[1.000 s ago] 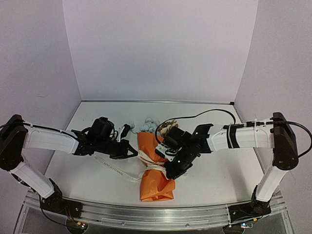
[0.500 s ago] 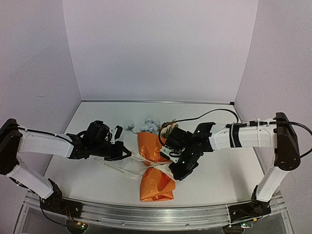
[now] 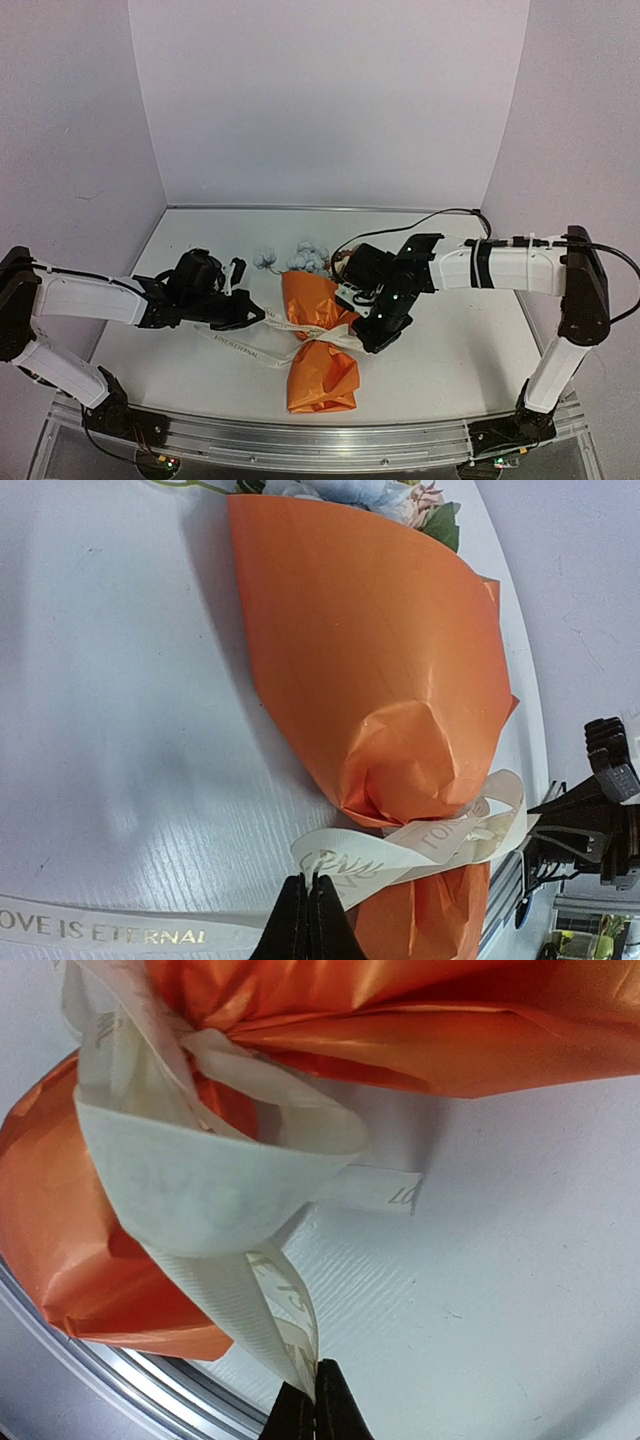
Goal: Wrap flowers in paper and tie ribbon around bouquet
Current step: Cross the half-tied ribbon over the folded bouquet.
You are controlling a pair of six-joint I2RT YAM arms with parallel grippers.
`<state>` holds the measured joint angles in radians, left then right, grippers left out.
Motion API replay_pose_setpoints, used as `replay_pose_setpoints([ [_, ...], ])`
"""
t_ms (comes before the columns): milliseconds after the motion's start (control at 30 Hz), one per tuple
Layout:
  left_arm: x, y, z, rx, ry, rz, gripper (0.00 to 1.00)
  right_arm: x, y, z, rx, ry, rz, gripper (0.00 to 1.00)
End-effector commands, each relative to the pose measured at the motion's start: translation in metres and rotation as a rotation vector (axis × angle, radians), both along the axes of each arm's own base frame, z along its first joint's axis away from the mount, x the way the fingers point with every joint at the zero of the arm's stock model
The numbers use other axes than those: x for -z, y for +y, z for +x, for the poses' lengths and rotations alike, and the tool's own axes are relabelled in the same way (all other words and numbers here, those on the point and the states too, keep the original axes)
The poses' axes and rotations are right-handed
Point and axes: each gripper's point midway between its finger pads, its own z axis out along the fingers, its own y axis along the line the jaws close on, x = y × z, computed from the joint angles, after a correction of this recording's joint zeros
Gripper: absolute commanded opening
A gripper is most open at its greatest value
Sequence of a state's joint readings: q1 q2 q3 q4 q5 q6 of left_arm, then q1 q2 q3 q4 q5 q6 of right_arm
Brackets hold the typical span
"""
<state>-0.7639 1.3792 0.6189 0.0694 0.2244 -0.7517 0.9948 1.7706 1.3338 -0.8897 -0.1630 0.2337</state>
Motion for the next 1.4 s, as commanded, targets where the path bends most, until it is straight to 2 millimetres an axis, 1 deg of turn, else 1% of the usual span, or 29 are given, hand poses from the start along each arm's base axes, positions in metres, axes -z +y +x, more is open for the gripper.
replay_pose_setpoints([
  [0, 0.003, 0.015, 0.005, -0.075, -0.004, 0.045, 0.0, 0.017, -0.013, 0.0, 0.039, 0.046, -0.056, 0.0],
  [233, 0.017, 0.029, 0.007, -0.136, 0.031, 0.092, 0.0, 0.033, -0.02, -0.006, 0.083, 0.075, -0.071, 0.0],
  [333, 0.017, 0.029, 0.007, -0.136, 0.034, 0.093, 0.0, 0.038, -0.021, -0.008, 0.094, 0.089, -0.075, 0.0],
  [400, 0.015, 0.025, 0.006, -0.114, 0.03, 0.079, 0.0, 0.038, -0.02, -0.008, 0.097, 0.092, -0.065, 0.0],
  [600, -0.019, -0.001, 0.005, 0.019, -0.085, -0.058, 0.0, 0.032, -0.016, -0.012, 0.099, 0.108, -0.033, 0.0],
  [733, -0.048, -0.022, 0.001, 0.15, -0.177, -0.143, 0.0, 0.031, -0.008, -0.018, 0.088, 0.115, 0.003, 0.0],
  [833, -0.072, -0.034, -0.007, 0.246, -0.25, -0.208, 0.0, 0.031, -0.006, -0.017, 0.087, 0.097, 0.016, 0.01],
  [867, -0.076, -0.036, -0.009, 0.266, -0.266, -0.213, 0.0, 0.032, -0.007, -0.016, 0.089, 0.087, 0.014, 0.06],
  [900, -0.076, -0.036, -0.008, 0.275, -0.273, -0.203, 0.0, 0.032, -0.008, -0.015, 0.087, 0.076, 0.011, 0.13],
  [1033, -0.061, -0.035, -0.002, 0.265, -0.245, -0.132, 0.0, 0.027, -0.012, -0.011, 0.071, 0.032, 0.027, 0.32],
  [1100, -0.057, -0.035, -0.001, 0.254, -0.236, -0.127, 0.0, 0.022, -0.014, -0.006, 0.065, 0.0, 0.044, 0.38],
  [1233, -0.051, -0.032, 0.001, 0.229, -0.218, -0.113, 0.0, 0.011, -0.019, 0.011, 0.093, -0.067, 0.129, 0.49],
  [1333, -0.051, -0.032, 0.001, 0.23, -0.217, -0.113, 0.0, 0.003, -0.02, 0.025, 0.092, -0.125, 0.186, 0.58],
  [1367, -0.051, -0.032, 0.001, 0.23, -0.217, -0.113, 0.0, 0.001, -0.02, 0.029, 0.08, -0.144, 0.192, 0.59],
])
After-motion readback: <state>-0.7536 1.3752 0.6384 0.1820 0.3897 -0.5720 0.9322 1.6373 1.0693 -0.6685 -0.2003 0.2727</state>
